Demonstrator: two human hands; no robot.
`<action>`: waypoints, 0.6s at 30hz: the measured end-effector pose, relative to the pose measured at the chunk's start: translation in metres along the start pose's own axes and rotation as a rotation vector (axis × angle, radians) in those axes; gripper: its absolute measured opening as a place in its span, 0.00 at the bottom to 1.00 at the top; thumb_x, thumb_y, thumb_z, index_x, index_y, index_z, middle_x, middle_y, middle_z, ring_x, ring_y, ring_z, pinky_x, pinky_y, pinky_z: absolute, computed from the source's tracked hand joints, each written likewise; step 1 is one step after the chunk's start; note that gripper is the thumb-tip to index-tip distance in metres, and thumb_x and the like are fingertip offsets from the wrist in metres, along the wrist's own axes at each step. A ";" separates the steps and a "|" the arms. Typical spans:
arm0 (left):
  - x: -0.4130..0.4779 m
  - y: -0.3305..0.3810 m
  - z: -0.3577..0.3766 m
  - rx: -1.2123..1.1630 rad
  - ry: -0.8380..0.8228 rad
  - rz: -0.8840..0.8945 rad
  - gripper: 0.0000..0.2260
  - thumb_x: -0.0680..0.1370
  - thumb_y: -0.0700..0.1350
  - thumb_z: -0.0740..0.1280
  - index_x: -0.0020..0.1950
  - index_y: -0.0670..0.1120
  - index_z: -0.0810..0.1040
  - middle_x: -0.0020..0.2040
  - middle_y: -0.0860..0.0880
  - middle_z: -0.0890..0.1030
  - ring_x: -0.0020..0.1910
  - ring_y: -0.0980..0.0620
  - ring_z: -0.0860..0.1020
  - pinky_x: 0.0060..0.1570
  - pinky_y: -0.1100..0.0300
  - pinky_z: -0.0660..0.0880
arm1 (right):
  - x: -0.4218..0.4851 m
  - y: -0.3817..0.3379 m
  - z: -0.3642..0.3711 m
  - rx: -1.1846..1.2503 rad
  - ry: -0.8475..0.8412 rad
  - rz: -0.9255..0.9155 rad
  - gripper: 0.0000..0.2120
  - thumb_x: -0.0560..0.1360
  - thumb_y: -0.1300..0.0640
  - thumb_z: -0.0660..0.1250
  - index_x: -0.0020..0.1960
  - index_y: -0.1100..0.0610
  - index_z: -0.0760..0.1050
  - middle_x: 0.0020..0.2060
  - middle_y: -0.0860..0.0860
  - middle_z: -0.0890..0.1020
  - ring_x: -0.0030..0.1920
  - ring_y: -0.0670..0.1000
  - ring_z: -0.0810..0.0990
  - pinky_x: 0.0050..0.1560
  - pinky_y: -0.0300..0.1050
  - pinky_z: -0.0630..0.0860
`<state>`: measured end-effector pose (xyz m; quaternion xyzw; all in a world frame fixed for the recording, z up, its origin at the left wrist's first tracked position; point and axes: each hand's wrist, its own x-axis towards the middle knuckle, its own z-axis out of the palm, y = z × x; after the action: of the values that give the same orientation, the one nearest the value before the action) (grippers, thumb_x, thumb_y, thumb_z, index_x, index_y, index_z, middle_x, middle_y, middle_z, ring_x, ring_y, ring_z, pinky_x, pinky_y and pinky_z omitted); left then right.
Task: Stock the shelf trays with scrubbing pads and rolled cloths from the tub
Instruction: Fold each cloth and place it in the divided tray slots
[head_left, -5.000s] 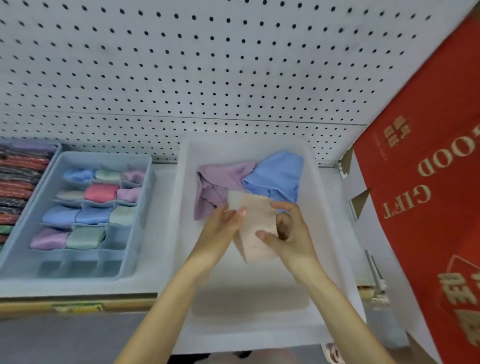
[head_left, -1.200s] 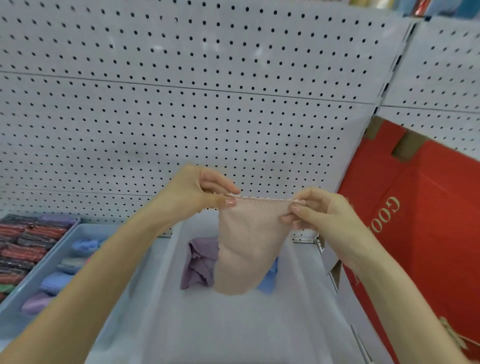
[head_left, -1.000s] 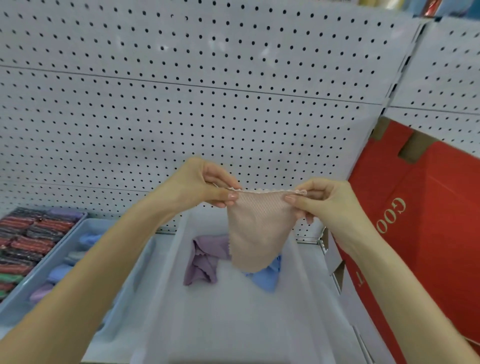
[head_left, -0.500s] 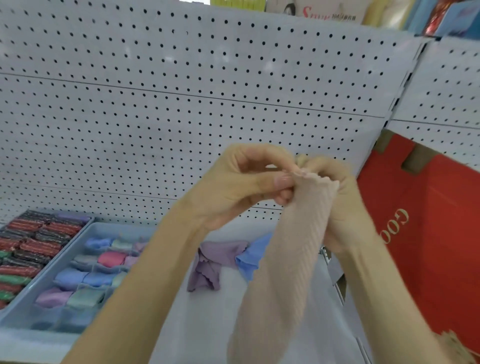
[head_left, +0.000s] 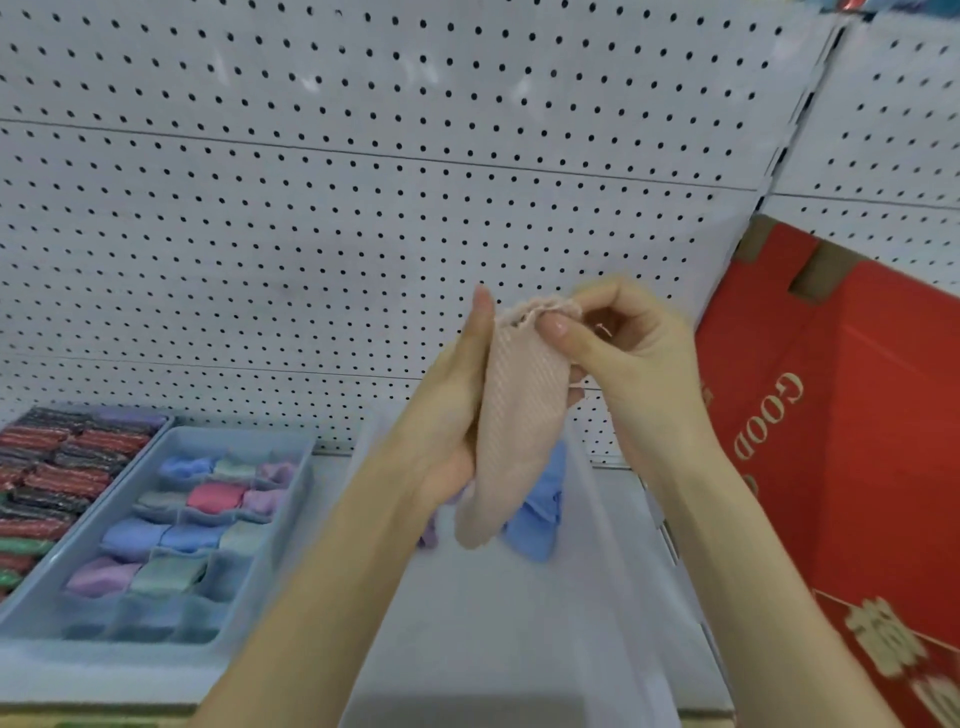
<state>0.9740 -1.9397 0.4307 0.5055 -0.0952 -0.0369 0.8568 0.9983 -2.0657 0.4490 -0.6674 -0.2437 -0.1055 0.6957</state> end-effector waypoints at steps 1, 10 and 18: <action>-0.001 -0.003 -0.003 0.011 -0.030 -0.005 0.24 0.74 0.64 0.55 0.51 0.49 0.82 0.51 0.48 0.85 0.50 0.48 0.83 0.54 0.53 0.79 | 0.000 0.000 -0.001 -0.001 0.010 0.018 0.07 0.67 0.56 0.75 0.35 0.50 0.77 0.34 0.60 0.74 0.33 0.53 0.70 0.26 0.40 0.69; -0.021 -0.035 -0.022 0.064 -0.236 -0.118 0.07 0.73 0.39 0.71 0.49 0.46 0.84 0.46 0.41 0.84 0.45 0.45 0.84 0.45 0.56 0.79 | 0.013 0.003 -0.002 -0.046 0.068 0.008 0.05 0.72 0.62 0.71 0.40 0.60 0.76 0.29 0.45 0.79 0.28 0.40 0.73 0.28 0.33 0.69; -0.022 -0.042 -0.033 -0.042 0.041 -0.141 0.14 0.77 0.45 0.61 0.56 0.40 0.82 0.57 0.42 0.82 0.56 0.47 0.81 0.53 0.55 0.79 | -0.034 0.069 -0.013 -0.039 -0.034 0.571 0.31 0.72 0.34 0.60 0.51 0.64 0.76 0.42 0.58 0.82 0.38 0.52 0.81 0.42 0.47 0.78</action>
<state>0.9605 -1.9284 0.3758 0.4933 -0.0410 -0.0886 0.8644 1.0038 -2.0783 0.3725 -0.7241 -0.0557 0.1012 0.6800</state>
